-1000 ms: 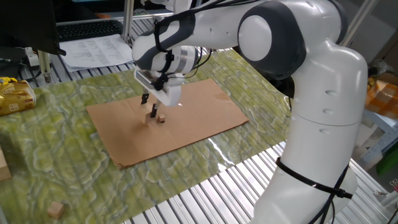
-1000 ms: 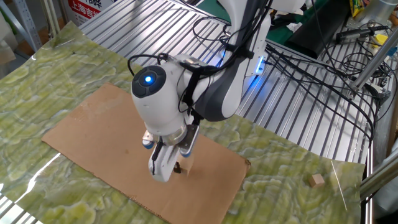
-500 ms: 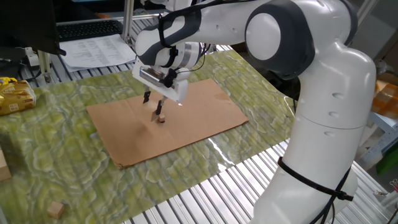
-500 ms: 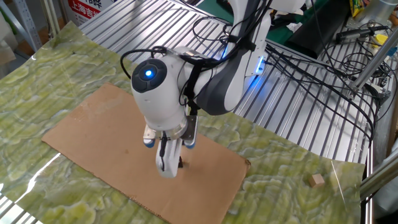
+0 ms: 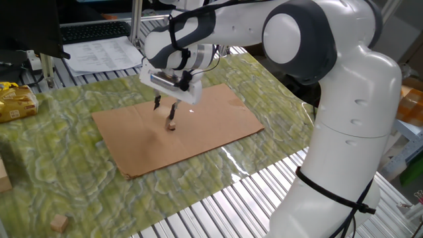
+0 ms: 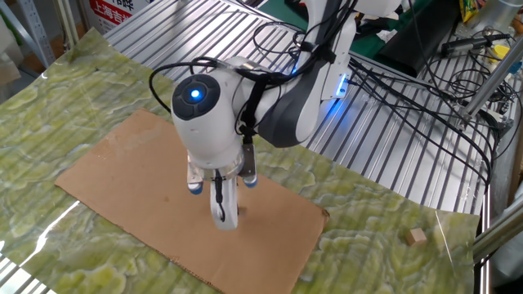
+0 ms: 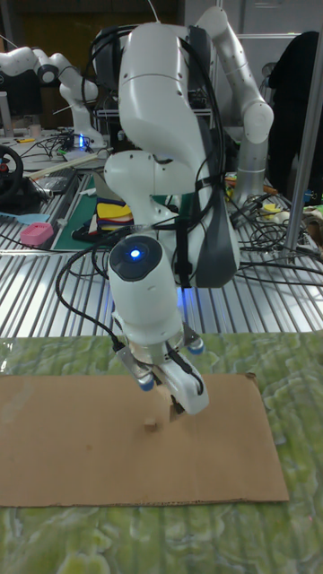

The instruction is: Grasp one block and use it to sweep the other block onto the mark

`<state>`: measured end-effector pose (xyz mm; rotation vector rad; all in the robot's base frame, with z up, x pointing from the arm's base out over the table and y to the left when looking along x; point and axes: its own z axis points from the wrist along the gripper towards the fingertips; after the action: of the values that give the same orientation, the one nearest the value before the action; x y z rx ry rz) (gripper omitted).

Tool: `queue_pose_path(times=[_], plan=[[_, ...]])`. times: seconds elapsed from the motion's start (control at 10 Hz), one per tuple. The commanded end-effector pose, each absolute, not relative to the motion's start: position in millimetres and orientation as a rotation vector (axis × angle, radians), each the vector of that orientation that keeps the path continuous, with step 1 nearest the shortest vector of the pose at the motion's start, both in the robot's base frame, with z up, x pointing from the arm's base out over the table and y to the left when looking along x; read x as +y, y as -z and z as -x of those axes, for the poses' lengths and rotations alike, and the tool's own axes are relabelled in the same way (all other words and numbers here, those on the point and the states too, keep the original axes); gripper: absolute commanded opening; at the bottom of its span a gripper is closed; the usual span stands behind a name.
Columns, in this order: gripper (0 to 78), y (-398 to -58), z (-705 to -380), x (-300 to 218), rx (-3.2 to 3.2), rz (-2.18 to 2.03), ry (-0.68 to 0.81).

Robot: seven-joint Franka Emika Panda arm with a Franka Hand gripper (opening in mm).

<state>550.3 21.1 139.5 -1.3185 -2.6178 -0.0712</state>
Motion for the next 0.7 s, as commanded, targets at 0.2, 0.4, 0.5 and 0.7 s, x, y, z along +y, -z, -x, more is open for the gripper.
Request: queue_pose_path(times=[0.2, 0.4, 0.5, 0.7], plan=[[1.1, -158.3, -559.8, -46.3, -2.973, 0.391, -0.050], [1.1, -170.1, -576.4, -81.5, -2.977, 0.185, -0.044], [1.1, -172.1, -583.4, -102.8, -2.980, 0.095, -0.040], [1.1, -169.6, -593.4, -122.1, -2.983, -0.002, -0.058]])
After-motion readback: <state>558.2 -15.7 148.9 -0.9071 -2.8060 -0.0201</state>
